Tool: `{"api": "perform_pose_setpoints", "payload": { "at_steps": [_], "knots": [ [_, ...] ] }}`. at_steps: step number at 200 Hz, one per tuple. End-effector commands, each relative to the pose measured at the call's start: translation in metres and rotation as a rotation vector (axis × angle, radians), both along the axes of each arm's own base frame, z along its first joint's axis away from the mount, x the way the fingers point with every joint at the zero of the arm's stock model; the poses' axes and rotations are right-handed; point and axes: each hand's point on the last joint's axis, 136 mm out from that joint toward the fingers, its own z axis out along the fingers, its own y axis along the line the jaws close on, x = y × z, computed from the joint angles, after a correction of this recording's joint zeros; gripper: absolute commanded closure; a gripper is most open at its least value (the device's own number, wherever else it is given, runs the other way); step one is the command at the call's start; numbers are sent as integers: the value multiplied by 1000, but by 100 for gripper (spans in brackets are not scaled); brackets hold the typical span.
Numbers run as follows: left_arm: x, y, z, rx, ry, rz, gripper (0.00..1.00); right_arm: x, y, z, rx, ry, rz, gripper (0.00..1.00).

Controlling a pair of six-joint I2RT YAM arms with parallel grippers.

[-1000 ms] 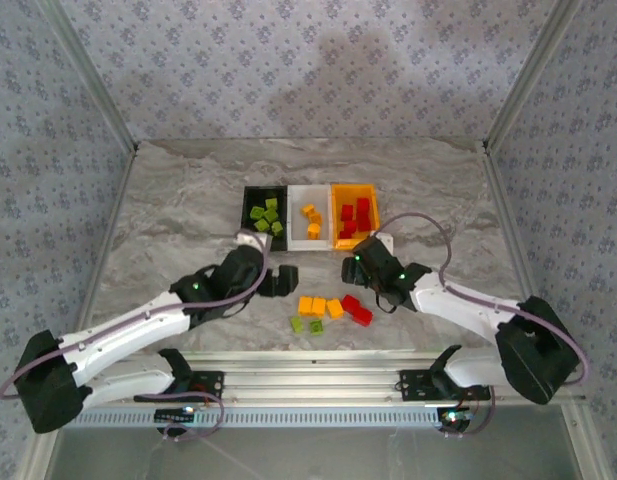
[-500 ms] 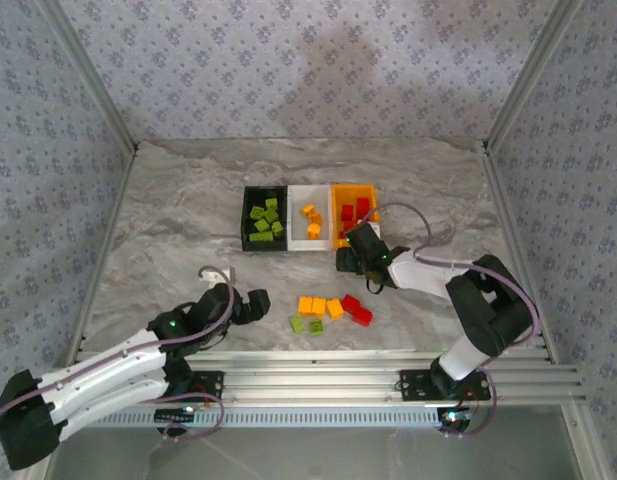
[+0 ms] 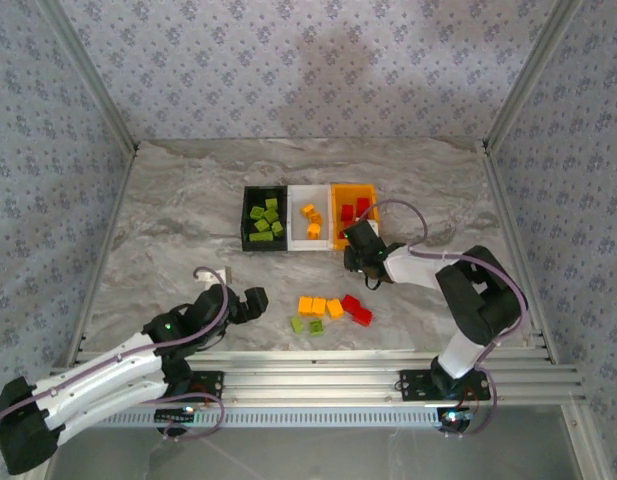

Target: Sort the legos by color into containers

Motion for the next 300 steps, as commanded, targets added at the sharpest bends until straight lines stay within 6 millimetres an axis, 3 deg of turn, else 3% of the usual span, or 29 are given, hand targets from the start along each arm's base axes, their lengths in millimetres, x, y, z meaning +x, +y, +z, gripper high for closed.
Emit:
{"api": "perform_pose_setpoints", "payload": {
  "at_steps": [1, 35, 72, 100, 122, 151, 169, 172, 196, 231, 235, 259, 300],
  "knots": [
    [3, 1, 9, -12, -20, 19, 0, -14, 1, 18, -16, -40, 22, 69],
    [5, -4, 18, -16, -40, -3, 0, -33, 7, 57, 19, -122, 47, 69],
    [9, -8, 26, -13, -64, -20, 0, -8, 21, 110, 85, -201, 53, 67],
    [8, -12, 28, -8, -55, -40, 1, 27, 20, 111, 70, -194, 6, 66],
    [6, -13, 29, -10, -44, -53, 1, 56, 15, 101, 41, -171, -41, 66],
    [3, -16, 31, -5, -35, -79, 1, 79, 9, 87, 13, -142, -92, 64],
    [3, -19, 33, -4, -37, -101, 0, 84, 12, 80, 14, -121, -83, 53],
    [3, -20, 34, -3, -38, -103, 1, 91, 16, 92, 33, -146, -81, 49],
    [3, -26, 38, 14, -40, -142, 1, 96, 19, 116, 55, -189, -69, 30],
    [1, -43, 42, 39, -22, -238, 1, 75, 21, 156, 122, -250, -47, 22],
    [1, -46, 40, 43, -15, -252, 0, 66, 18, 147, 113, -228, -43, 22],
    [-6, -69, 30, 51, 45, -366, 6, 31, 18, 145, 122, -223, -14, 21],
    [-26, -106, 2, 121, 121, -530, 16, -21, 3, 113, 131, -167, -3, 20]
  ]
}}
